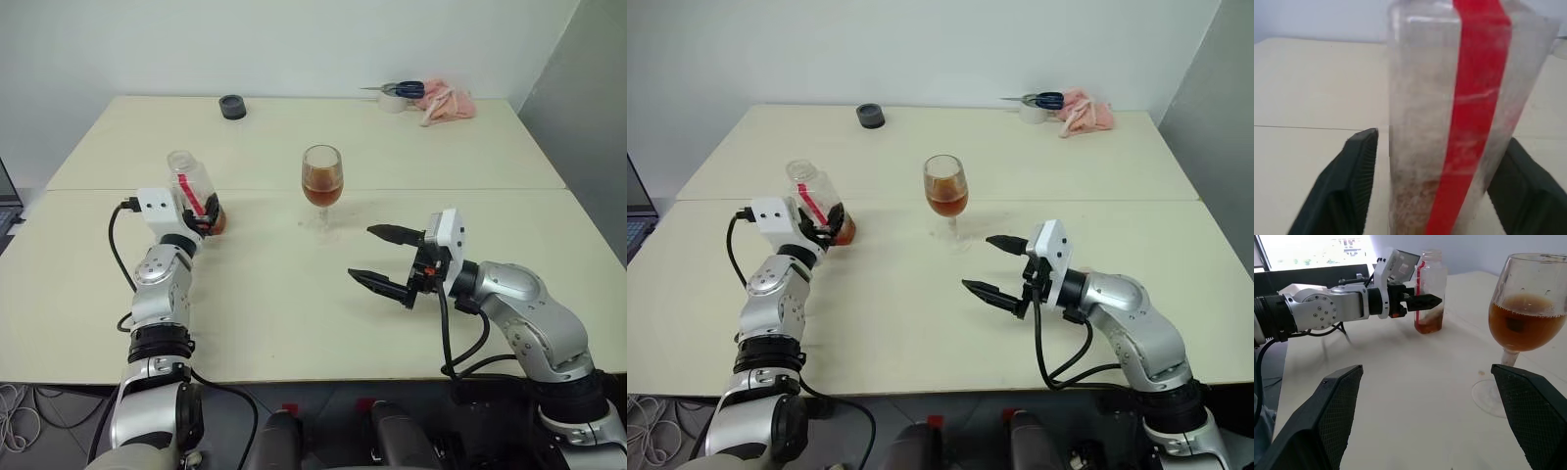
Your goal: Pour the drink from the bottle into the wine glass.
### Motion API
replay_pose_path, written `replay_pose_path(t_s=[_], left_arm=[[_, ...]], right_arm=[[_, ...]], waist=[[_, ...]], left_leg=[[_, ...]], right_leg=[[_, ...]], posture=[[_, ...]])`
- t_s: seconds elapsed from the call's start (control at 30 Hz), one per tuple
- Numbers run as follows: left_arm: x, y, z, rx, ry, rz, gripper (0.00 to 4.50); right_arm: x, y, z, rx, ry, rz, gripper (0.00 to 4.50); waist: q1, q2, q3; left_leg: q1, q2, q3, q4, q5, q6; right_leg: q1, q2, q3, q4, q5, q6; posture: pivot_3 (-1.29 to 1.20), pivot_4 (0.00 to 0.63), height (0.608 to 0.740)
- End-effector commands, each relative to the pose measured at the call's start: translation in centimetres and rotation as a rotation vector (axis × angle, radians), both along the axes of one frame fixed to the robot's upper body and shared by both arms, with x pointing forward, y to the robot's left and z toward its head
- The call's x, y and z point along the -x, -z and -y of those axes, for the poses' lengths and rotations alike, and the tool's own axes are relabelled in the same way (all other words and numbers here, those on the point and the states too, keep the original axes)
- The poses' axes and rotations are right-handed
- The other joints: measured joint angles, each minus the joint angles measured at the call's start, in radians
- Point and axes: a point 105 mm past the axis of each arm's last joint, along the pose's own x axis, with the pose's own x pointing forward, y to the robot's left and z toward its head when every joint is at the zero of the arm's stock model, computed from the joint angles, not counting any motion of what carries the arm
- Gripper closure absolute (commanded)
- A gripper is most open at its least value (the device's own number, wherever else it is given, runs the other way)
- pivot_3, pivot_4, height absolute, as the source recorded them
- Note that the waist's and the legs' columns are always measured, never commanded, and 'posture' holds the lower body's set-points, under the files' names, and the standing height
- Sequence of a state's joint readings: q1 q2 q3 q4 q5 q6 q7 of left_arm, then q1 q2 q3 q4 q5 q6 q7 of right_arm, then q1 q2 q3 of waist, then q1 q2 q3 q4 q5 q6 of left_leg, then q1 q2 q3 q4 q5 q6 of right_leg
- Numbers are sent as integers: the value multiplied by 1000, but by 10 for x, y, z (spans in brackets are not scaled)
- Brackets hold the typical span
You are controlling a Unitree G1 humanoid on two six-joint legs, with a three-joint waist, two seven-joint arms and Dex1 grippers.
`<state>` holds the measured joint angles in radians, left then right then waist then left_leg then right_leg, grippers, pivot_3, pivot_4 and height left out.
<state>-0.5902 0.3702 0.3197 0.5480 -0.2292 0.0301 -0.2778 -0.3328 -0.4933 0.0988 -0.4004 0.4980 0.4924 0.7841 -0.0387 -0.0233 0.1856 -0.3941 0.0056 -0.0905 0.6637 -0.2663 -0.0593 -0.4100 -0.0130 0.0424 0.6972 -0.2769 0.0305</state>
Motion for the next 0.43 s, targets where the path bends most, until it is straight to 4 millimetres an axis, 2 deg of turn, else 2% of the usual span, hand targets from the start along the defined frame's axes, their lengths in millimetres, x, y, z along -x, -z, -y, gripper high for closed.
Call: replay_pose_path(t_s=[0.03,0.17,0.27,0.33,0.43], left_arm=[[4,-10,-2,-27,1,35,27],[15,-1,-1,-33,-5,1,27],[34,12,3,-22,-16,-41,27],[49,19,7,-6,-19,-59,27],[76,26,16,7,-31,-92,27]], right_arm=[[6,-13,1,-28,-4,40,0],[10,-7,3,-18,13,25,0],[14,4,10,0,70,-4,0],[13,11,21,13,160,-19,0],[4,23,47,34,384,-49,0]], waist=[[0,0,0],[-1,0,0],[0,0,0],[1,0,0],[3,0,0]], left_leg=[[0,0,0,0,0,0],[0,0,0,0,0,0],[0,2,0,-1,0,0],[0,4,-1,-1,0,0],[0,4,-1,-1,0,0]], right_leg=[[0,0,0,0,0,0],[0,0,0,0,0,0],[0,0,0,0,0,0],[1,-2,0,0,0,0],[1,-2,0,-1,0,0]], posture=[[0,150,740],[0,150,740],[0,150,740],[0,150,740],[0,150,740]])
